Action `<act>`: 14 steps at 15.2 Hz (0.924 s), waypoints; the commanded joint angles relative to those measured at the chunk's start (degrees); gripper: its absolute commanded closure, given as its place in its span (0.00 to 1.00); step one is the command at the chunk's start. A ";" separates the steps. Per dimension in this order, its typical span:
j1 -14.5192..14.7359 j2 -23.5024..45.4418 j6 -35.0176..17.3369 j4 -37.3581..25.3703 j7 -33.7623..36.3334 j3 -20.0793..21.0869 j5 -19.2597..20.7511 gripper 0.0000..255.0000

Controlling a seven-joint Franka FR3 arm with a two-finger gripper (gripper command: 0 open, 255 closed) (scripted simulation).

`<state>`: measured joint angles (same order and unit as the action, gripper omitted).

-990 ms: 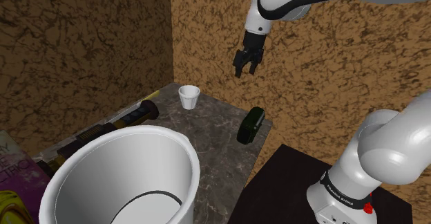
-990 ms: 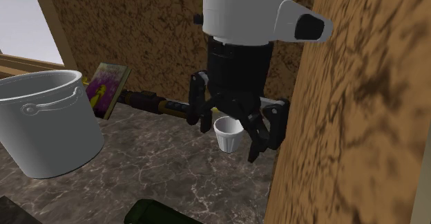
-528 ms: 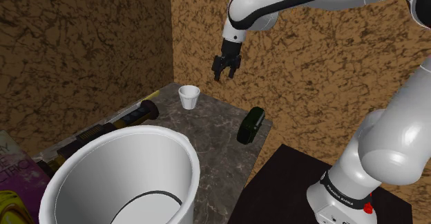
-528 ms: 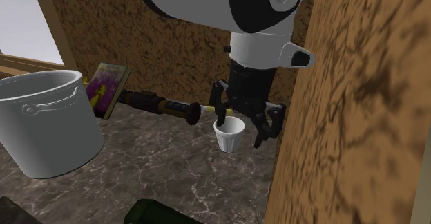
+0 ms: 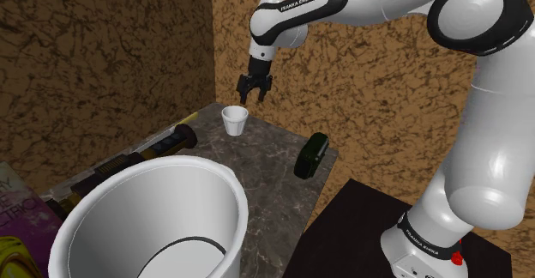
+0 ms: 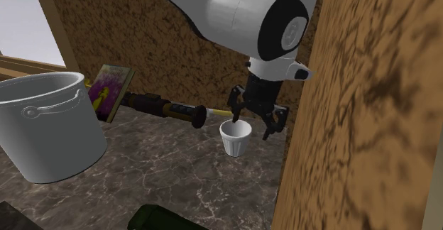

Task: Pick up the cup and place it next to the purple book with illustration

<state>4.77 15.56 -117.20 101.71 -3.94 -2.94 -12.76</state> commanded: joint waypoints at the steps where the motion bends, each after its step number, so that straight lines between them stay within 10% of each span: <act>1: -0.25 4.32 0.19 -4.39 -0.69 0.33 -1.01 0.00; 14: 0.19 8.07 -4.47 -3.52 -1.15 0.95 -1.86 0.00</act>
<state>4.96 23.64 -121.61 98.14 -5.08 -1.98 -14.61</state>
